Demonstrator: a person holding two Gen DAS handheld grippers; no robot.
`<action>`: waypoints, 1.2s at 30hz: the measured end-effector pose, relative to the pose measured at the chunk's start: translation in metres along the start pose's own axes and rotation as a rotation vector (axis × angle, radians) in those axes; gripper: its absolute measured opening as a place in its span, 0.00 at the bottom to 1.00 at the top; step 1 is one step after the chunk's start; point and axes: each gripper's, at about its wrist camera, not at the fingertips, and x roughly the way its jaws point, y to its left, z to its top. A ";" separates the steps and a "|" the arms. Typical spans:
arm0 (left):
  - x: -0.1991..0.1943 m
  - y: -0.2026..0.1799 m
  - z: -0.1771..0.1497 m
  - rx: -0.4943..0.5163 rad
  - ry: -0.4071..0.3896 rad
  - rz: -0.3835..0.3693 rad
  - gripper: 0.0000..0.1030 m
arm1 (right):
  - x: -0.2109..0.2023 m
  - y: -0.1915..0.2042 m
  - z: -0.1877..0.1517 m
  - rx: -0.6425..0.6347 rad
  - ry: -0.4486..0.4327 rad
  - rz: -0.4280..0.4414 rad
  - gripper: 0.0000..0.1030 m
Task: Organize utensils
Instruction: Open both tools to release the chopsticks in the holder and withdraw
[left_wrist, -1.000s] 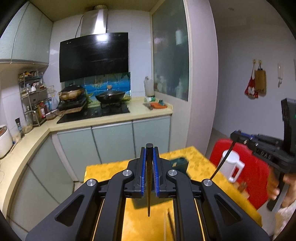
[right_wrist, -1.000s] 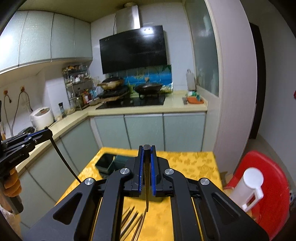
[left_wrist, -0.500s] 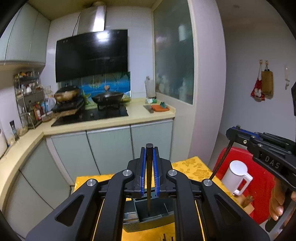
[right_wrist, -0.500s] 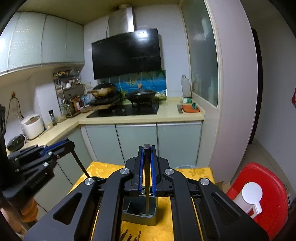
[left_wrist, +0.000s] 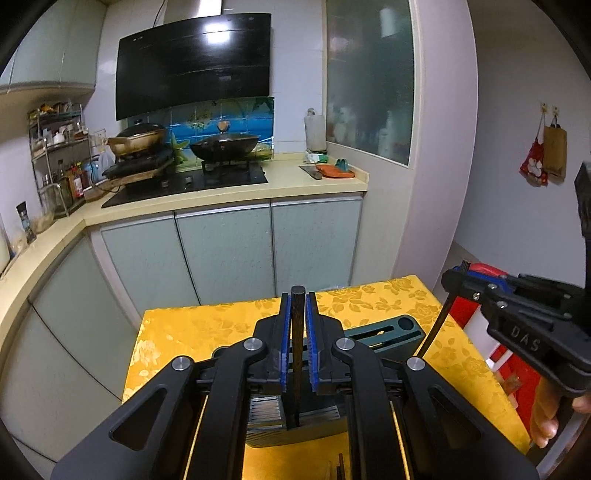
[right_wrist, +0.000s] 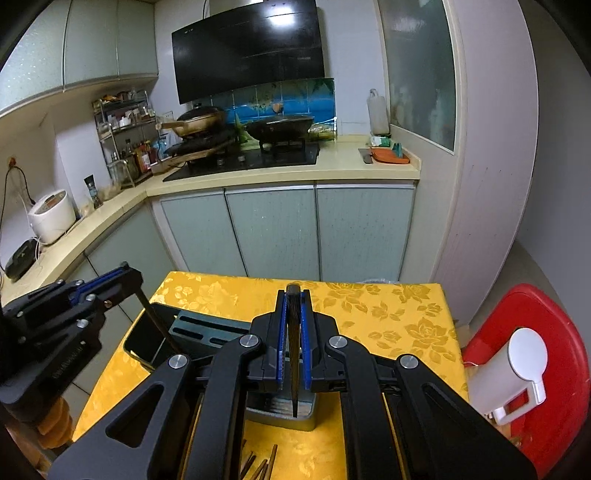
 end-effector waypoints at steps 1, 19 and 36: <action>-0.001 0.001 0.001 -0.005 -0.002 0.000 0.23 | 0.000 0.000 0.000 0.000 0.003 0.002 0.10; -0.063 0.017 -0.004 -0.048 -0.128 0.044 0.92 | -0.053 -0.003 0.005 -0.037 -0.150 -0.101 0.73; -0.133 0.024 -0.090 -0.017 -0.172 0.087 0.93 | -0.139 0.002 -0.083 -0.066 -0.251 -0.083 0.80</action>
